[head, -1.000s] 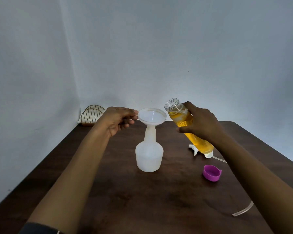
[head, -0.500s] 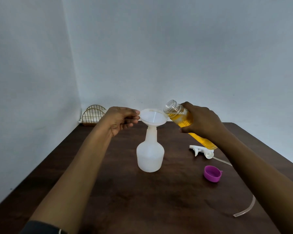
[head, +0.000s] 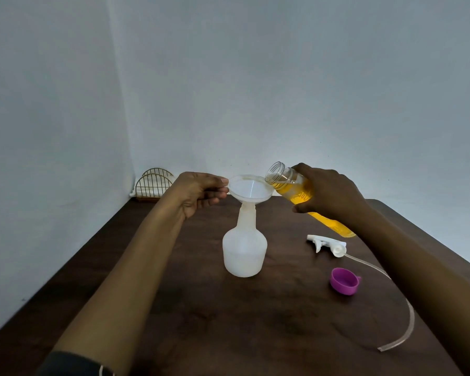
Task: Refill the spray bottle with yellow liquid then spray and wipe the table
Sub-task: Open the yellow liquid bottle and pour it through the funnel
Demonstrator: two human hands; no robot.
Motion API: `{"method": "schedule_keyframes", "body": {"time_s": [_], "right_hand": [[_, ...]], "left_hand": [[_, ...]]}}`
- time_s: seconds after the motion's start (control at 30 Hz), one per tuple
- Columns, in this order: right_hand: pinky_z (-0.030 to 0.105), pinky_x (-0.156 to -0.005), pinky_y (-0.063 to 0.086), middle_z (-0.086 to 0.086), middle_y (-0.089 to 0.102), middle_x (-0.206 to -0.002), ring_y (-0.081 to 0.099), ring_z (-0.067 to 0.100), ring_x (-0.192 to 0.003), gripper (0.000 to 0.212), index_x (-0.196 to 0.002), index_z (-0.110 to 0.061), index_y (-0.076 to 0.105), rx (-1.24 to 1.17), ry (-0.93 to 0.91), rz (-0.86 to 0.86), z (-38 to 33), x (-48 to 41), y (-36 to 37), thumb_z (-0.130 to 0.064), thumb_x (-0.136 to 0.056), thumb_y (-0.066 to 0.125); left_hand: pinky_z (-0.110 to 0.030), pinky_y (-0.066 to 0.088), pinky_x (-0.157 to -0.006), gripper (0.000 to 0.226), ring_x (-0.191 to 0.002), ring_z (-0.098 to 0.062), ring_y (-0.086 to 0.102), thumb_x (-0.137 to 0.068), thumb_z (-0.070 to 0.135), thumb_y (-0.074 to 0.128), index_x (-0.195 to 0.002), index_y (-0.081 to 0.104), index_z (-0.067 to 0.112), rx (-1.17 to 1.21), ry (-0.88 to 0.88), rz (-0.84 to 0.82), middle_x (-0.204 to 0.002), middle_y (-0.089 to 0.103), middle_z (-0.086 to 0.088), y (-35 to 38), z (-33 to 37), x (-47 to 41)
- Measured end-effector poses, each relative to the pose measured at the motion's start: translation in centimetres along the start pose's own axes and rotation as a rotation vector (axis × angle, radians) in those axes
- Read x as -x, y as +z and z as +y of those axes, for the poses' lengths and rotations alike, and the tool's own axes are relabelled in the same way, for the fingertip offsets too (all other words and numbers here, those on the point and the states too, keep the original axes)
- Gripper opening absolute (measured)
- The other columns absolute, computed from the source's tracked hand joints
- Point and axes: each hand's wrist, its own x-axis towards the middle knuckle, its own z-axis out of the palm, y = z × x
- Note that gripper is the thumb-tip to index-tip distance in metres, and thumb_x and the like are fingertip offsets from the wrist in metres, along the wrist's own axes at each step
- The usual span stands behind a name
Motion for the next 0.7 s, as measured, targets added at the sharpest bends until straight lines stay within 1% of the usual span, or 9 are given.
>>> {"method": "schedule_keyframes", "body": {"time_s": [0.27,0.7], "right_hand": [[0.029,-0.068,0.036,-0.005,0.062,-0.112,0.056,0.024,-0.101,0.075,-0.128,-0.034,0.042,0.052,-0.024,-0.022,0.13,-0.46,-0.39,-0.042,-0.063,0.078],[0.028,-0.066,0.034,-0.004,0.063,-0.11,0.056,0.024,-0.1,0.077,-0.128,-0.034,0.042,0.08,-0.041,-0.026,0.29,-0.72,-0.51,-0.042,-0.062,0.079]], "left_hand": [[-0.015,0.05,-0.042,0.009,-0.047,-0.006,0.065,-0.084,0.003,0.063,-0.077,0.068,0.005,0.019,-0.01,-0.002,-0.056,0.07,-0.002,-0.02,-0.08,0.0],[-0.015,0.051,-0.043,0.009,-0.047,-0.006,0.065,-0.084,0.003,0.064,-0.076,0.068,0.004,0.023,-0.022,-0.002,-0.056,0.069,-0.002,-0.05,-0.12,-0.07]]}}
